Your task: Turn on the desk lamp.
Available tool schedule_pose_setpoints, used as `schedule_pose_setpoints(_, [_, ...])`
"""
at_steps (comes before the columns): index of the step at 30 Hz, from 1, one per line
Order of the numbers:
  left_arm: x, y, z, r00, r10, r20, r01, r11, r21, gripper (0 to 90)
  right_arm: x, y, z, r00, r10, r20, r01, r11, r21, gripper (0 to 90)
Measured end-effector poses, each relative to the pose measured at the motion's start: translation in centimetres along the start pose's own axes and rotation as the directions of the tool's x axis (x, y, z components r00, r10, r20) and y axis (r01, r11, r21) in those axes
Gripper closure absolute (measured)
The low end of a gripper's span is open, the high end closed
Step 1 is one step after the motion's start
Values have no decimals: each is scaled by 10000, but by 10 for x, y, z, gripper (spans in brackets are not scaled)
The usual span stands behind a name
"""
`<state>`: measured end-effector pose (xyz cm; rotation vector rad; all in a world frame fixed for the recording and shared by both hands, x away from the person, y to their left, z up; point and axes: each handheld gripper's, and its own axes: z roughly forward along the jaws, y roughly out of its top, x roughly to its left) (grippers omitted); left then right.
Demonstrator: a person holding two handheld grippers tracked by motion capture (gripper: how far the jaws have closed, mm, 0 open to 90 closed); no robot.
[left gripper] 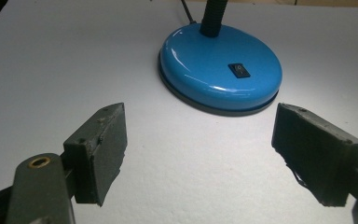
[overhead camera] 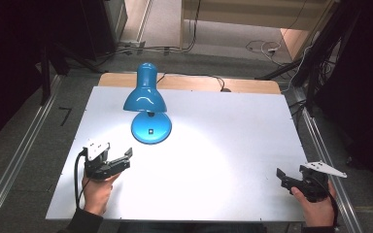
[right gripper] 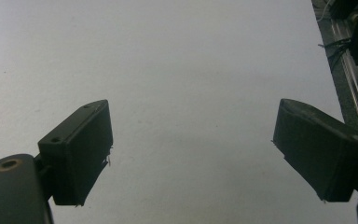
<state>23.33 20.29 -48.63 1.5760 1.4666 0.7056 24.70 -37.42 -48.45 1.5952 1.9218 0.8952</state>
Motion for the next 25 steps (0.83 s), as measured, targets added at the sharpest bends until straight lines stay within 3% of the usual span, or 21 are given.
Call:
schedule_pose_setpoints(4, [2,-5,-2,9991,307,-293,-304,9995,98,183,0,0,0,10000,7,15,-7,10000,8,105])
schedule_pose_setpoints(9, [6,-10,-8,9989,270,-370,-263,9994,214,183,-1,0,0,10000,-7,14,7,10000,20,105])
schedule_pose_setpoints(14, [16,-16,-15,9995,-160,-283,169,9993,323,183,-2,-1,2,10000,-39,52,39,10000,66,105])
schedule_pose_setpoints(25, [32,-26,-27,9975,-294,-641,331,9978,575,170,-3,-3,8,9996,-201,207,196,9995,227,105])
